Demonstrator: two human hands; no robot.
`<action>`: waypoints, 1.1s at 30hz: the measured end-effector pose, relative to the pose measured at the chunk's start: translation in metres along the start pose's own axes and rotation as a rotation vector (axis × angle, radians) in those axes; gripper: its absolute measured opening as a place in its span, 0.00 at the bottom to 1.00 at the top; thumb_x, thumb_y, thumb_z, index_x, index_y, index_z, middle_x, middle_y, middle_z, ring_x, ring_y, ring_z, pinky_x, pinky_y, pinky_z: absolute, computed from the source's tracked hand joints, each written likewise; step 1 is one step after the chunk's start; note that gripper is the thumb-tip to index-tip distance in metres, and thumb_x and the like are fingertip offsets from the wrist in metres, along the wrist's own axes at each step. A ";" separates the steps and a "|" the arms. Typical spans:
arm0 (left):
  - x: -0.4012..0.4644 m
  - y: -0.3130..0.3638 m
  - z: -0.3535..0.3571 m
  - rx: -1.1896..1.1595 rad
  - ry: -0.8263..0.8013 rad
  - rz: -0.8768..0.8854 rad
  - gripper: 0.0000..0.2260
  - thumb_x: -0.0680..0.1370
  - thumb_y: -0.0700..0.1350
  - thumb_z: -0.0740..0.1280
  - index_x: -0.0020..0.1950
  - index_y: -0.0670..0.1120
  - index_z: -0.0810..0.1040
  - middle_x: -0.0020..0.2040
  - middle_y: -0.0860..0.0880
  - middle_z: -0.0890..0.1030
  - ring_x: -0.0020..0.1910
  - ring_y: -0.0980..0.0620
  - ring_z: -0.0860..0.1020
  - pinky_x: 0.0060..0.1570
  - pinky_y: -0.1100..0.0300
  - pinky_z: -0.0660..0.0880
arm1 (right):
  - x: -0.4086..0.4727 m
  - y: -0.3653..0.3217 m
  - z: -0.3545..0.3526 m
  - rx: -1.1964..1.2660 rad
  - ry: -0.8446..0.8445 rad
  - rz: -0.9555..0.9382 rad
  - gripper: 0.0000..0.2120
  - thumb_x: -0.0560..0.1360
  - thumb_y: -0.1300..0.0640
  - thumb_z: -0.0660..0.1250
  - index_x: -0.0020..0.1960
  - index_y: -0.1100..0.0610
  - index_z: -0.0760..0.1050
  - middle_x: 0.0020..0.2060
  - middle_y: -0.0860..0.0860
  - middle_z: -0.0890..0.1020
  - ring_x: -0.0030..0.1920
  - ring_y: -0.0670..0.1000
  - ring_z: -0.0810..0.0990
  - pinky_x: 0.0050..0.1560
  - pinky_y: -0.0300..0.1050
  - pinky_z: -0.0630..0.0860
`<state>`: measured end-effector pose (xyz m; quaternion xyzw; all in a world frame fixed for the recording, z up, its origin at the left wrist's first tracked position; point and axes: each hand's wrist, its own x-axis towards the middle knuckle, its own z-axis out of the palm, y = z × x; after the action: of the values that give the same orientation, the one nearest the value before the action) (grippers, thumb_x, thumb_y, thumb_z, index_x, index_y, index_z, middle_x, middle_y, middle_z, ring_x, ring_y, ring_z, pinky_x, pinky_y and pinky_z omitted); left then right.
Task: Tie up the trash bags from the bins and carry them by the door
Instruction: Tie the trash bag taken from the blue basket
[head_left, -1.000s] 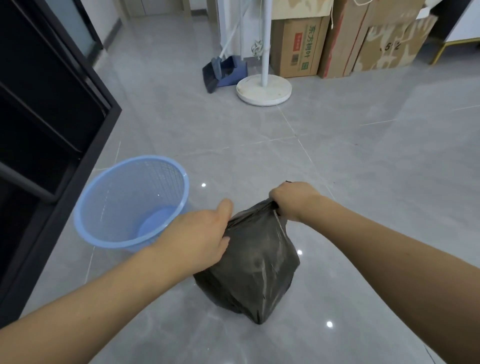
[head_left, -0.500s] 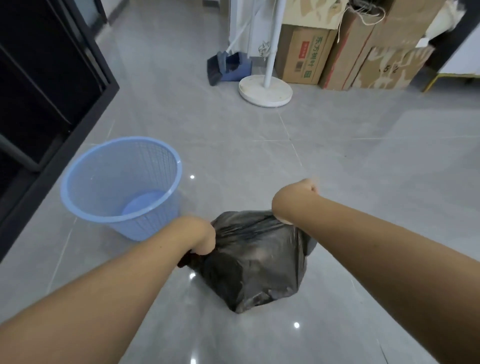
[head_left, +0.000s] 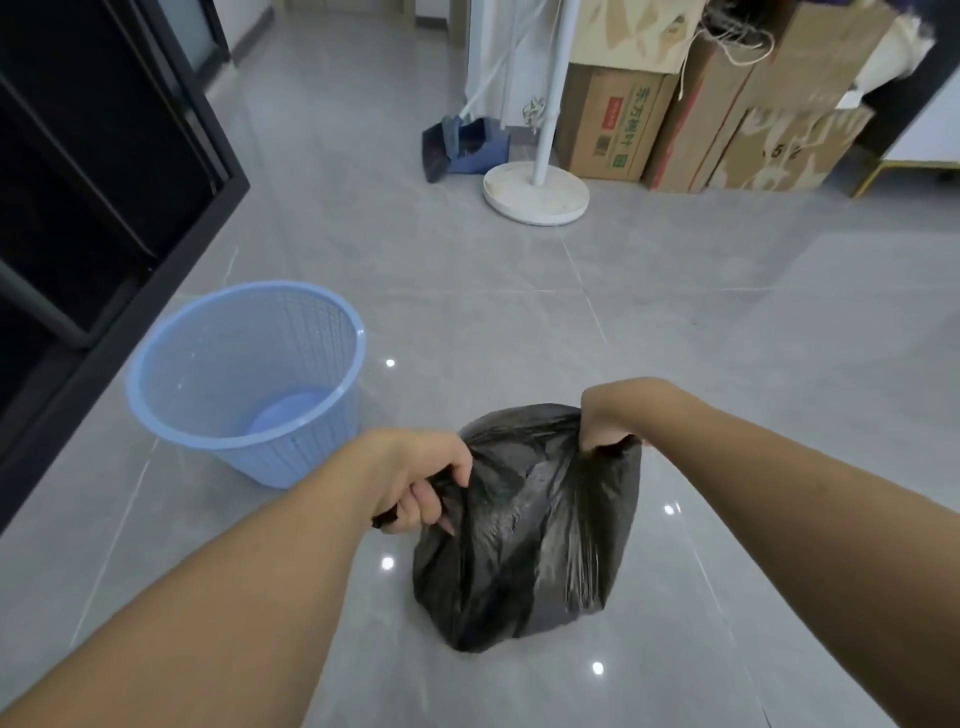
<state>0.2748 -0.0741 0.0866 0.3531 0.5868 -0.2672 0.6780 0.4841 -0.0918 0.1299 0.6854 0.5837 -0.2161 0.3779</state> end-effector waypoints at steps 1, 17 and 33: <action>-0.009 0.011 -0.004 0.012 0.048 0.033 0.13 0.66 0.45 0.60 0.39 0.37 0.78 0.21 0.53 0.58 0.18 0.57 0.52 0.19 0.70 0.50 | -0.002 0.006 -0.012 -0.004 0.056 0.001 0.14 0.75 0.49 0.66 0.50 0.59 0.76 0.40 0.54 0.77 0.36 0.55 0.76 0.36 0.43 0.71; 0.054 -0.042 0.029 0.708 1.015 0.292 0.15 0.77 0.43 0.57 0.63 0.43 0.63 0.58 0.41 0.79 0.56 0.40 0.78 0.49 0.52 0.71 | 0.031 0.003 0.071 0.117 -0.300 -0.007 0.14 0.75 0.49 0.63 0.34 0.55 0.75 0.27 0.51 0.70 0.24 0.52 0.65 0.33 0.41 0.67; 0.065 -0.060 0.022 -0.314 0.309 0.285 0.14 0.75 0.35 0.47 0.33 0.44 0.66 0.22 0.48 0.68 0.20 0.54 0.58 0.21 0.67 0.55 | 0.040 0.006 0.137 1.519 -0.887 -0.417 0.10 0.77 0.58 0.60 0.50 0.59 0.79 0.26 0.47 0.66 0.21 0.43 0.59 0.20 0.33 0.57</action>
<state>0.2529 -0.1244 0.0139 0.3593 0.6621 -0.0178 0.6575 0.5187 -0.1723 0.0166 0.4842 0.1967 -0.8519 -0.0329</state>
